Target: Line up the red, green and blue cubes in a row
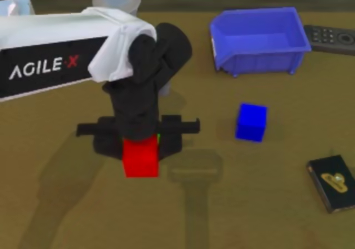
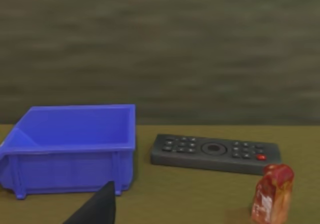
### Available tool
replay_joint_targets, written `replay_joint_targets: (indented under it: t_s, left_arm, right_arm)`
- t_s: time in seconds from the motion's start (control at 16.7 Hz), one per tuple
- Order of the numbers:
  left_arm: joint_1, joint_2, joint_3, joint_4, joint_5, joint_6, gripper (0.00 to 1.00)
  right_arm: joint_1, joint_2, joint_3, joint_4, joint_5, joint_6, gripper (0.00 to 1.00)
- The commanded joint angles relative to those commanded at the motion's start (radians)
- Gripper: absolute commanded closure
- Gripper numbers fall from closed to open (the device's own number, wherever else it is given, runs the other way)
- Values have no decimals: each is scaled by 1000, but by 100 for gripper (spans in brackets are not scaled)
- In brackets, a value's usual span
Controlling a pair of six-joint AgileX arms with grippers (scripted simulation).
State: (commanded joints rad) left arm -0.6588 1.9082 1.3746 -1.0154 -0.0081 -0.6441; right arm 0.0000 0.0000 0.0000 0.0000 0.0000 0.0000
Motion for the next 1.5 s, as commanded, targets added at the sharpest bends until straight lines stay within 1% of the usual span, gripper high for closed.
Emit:
replay_joint_targets:
  t_s: [0.3, 0.72, 1.02, 1.5]
  left_arm:
    - [3, 10, -9, 18, 0, 3, 100]
    - [-1, 97, -148, 247, 1, 0, 100]
    - [-2, 103, -156, 259, 1, -1, 100]
    - [-2, 103, -156, 259, 1, -1, 40]
  right_arm:
    - [0, 0, 0, 0, 0, 0, 0]
    - [0, 0, 0, 0, 0, 0, 0]
    - [0, 0, 0, 0, 0, 0, 0]
    - [0, 0, 0, 0, 0, 0, 0]
